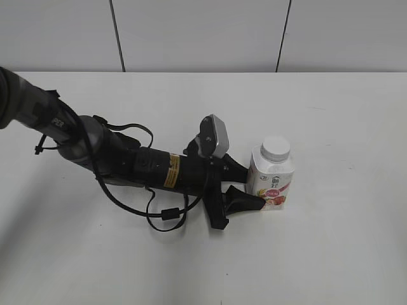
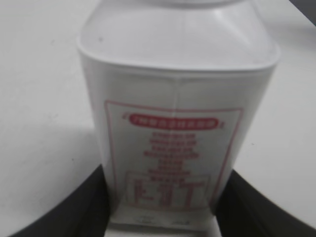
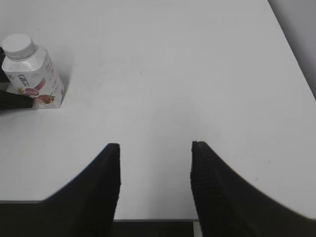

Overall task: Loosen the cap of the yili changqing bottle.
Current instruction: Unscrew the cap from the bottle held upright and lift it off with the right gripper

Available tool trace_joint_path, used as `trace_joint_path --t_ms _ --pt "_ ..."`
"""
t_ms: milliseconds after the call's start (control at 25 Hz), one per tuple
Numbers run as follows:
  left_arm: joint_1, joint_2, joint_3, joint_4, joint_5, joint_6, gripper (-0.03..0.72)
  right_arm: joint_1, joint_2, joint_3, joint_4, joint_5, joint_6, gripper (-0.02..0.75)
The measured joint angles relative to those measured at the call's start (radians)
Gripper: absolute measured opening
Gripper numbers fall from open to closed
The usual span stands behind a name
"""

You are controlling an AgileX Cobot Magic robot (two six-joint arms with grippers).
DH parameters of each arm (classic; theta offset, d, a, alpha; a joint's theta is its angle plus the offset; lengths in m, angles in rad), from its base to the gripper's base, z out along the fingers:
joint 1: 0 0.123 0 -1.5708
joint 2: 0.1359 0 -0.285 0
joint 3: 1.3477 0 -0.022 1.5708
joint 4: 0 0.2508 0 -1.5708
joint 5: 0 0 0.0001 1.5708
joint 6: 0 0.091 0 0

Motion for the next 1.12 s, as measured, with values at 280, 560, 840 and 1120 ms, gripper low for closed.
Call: trace_joint_path --t_ms 280,560,840,1120 --pt "0.001 0.000 0.000 0.006 -0.003 0.000 0.391 0.000 0.372 -0.160 0.011 0.009 -0.003 0.378" --pt "0.001 0.000 0.000 0.008 -0.004 0.000 0.390 0.000 0.747 -0.367 0.035 0.100 0.050 0.378" --pt "0.001 0.000 0.000 0.010 -0.006 0.000 0.390 0.000 1.030 -0.523 0.047 0.116 0.125 0.386" --pt "0.001 0.000 0.000 0.011 -0.006 0.000 0.390 0.000 1.213 -0.598 0.048 0.116 0.144 0.390"
